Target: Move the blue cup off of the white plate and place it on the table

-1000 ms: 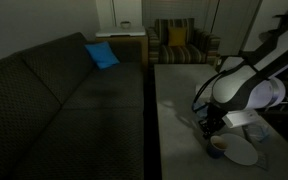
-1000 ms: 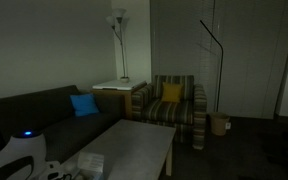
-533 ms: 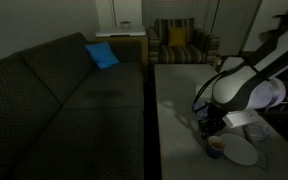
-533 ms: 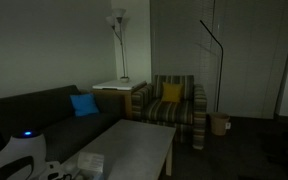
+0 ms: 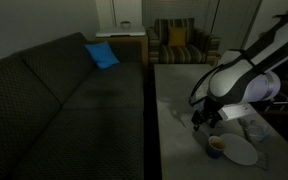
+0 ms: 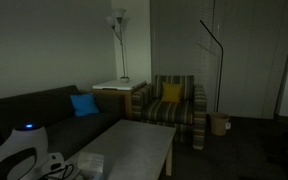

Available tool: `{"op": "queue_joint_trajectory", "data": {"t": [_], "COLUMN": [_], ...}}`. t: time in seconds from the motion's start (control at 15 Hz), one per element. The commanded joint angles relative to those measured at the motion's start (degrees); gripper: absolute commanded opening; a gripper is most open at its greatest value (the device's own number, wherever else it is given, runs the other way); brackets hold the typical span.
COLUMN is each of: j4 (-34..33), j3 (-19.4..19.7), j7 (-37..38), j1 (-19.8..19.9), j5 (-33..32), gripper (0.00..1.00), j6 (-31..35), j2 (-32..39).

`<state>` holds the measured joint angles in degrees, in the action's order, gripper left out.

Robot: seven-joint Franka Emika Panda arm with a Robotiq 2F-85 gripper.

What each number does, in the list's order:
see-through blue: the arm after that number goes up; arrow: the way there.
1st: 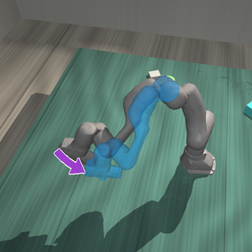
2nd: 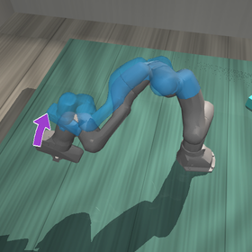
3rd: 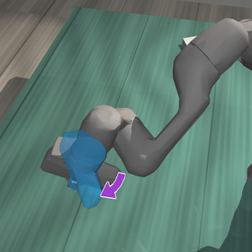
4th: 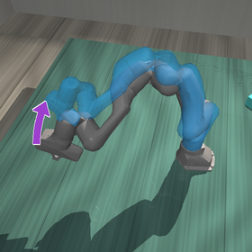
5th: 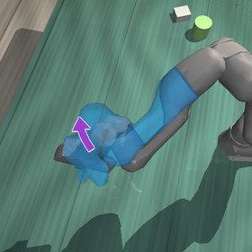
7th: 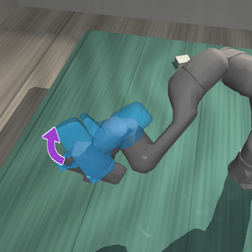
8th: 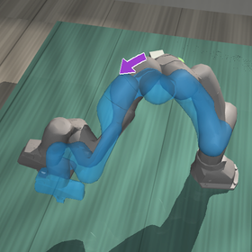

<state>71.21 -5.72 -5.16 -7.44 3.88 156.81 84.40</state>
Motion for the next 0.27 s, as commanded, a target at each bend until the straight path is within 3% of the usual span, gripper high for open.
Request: {"op": "queue_joint_trajectory", "data": {"t": [0.0,0.2], "j4": [-0.41,2.10], "j3": [2.00,0.57], "j7": [2.79,0.85], "j1": [-2.10,-1.10], "j5": [-0.30,-0.39], "gripper": [1.00,1.00], "j6": [-0.72,0.14], "j2": [-0.58,-1.69]}}
